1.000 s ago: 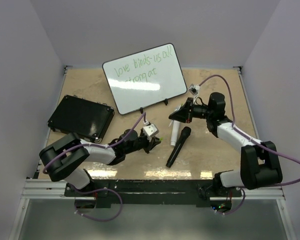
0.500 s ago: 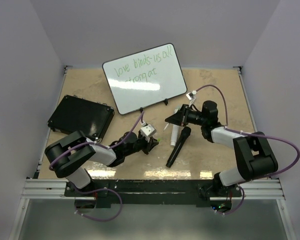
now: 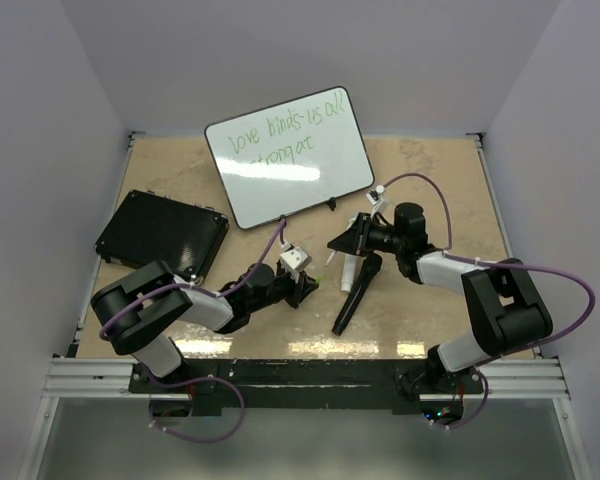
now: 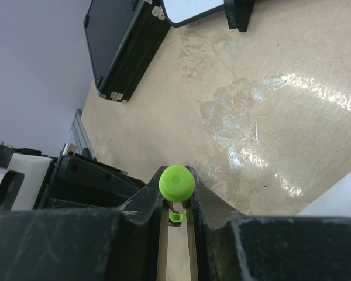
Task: Write a sentence on the whiteboard
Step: Insert the whiteboard marker without the cap into the pen cap.
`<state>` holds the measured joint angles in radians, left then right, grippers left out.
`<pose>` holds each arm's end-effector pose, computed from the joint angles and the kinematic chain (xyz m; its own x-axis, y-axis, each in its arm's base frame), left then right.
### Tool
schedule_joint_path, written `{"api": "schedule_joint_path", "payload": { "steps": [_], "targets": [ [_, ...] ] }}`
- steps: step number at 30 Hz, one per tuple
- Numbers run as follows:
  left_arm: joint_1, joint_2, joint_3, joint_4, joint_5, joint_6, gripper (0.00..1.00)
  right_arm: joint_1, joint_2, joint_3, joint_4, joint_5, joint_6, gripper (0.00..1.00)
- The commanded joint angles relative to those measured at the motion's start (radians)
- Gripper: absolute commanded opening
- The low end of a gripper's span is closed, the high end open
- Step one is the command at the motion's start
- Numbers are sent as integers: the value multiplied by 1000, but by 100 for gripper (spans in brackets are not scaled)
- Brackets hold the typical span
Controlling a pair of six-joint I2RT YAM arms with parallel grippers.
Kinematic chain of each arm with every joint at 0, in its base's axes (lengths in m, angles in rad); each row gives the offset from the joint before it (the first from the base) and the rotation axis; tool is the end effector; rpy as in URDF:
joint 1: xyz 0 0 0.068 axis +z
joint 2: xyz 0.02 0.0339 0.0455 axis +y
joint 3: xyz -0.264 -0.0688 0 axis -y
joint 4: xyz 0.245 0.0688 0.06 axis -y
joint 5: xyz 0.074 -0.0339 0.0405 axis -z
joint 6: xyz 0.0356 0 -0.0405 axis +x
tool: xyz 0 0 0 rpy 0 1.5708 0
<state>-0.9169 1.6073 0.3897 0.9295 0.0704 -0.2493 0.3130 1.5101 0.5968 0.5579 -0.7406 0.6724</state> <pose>0.1657 -0.2203 0.1371 -0.3730 0.0821 -0.9242 0.7644 0.5918 -0.2559 0.2735 0.1138 0.1849 -0.7754 0.2322 -0.5872 -0.4424 0.4637 0.7676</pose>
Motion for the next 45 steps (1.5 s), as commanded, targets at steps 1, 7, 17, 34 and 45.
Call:
{"api": "schedule_joint_path", "payload": {
  "steps": [1,7,17,34,45],
  "targets": [
    [0,14,37,54,-18,-21,0,14,13,46,-24,32,-37,0],
    [0,19,54,40,-21,-22,0,24,21,54,-33,29,-42,0],
    [-2,28,67,28,-37,-28,0,37,25,58,-42,24,-43,0],
    [0,22,71,15,-54,-31,0,54,36,67,-62,26,-54,0],
    [0,22,77,15,-46,-34,0,60,42,67,-69,29,-57,0]
  ]
}}
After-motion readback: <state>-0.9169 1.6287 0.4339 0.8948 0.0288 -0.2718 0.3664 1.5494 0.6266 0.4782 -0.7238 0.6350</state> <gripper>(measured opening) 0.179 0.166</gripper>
